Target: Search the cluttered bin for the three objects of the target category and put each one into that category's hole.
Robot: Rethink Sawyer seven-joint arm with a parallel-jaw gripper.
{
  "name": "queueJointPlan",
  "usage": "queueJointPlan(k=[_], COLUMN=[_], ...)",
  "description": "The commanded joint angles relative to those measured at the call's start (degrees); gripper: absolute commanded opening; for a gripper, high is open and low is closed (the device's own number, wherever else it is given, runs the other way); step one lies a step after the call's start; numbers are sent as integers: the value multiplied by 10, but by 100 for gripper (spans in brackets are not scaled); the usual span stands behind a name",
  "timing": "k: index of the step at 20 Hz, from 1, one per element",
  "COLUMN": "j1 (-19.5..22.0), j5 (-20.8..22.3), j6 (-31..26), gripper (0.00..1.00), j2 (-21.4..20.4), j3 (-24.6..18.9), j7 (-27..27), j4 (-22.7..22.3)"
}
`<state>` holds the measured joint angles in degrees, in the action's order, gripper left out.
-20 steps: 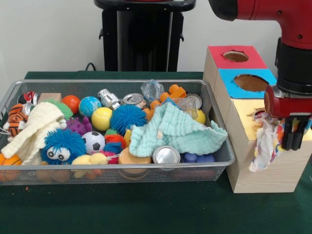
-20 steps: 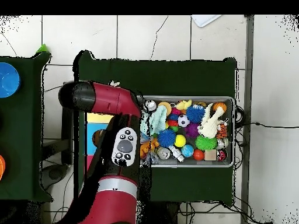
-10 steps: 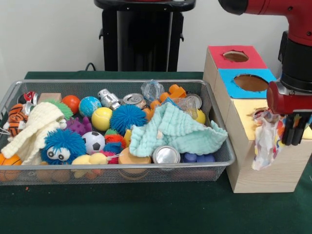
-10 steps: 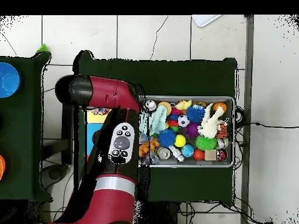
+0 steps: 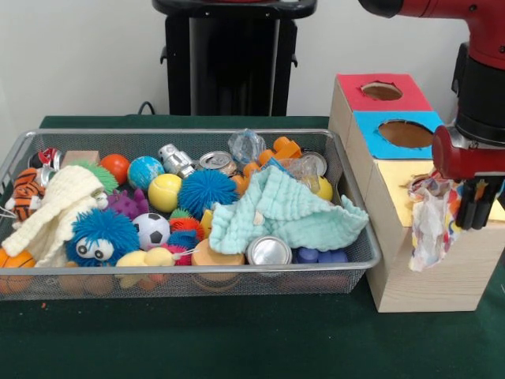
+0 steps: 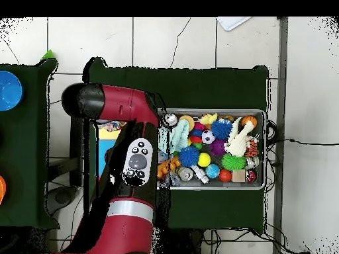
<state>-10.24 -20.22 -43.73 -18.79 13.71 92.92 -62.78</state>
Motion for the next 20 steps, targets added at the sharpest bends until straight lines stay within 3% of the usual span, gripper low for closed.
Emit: queueJointPlan(k=[1, 15, 20], j1=[4, 14, 21], j5=[52, 56, 50], j6=[-136, -146, -136], gripper=[0, 0, 0], j2=[0, -33, -24], j3=[-14, -33, -47], j7=[57, 56, 65], j4=[-88, -105, -104])
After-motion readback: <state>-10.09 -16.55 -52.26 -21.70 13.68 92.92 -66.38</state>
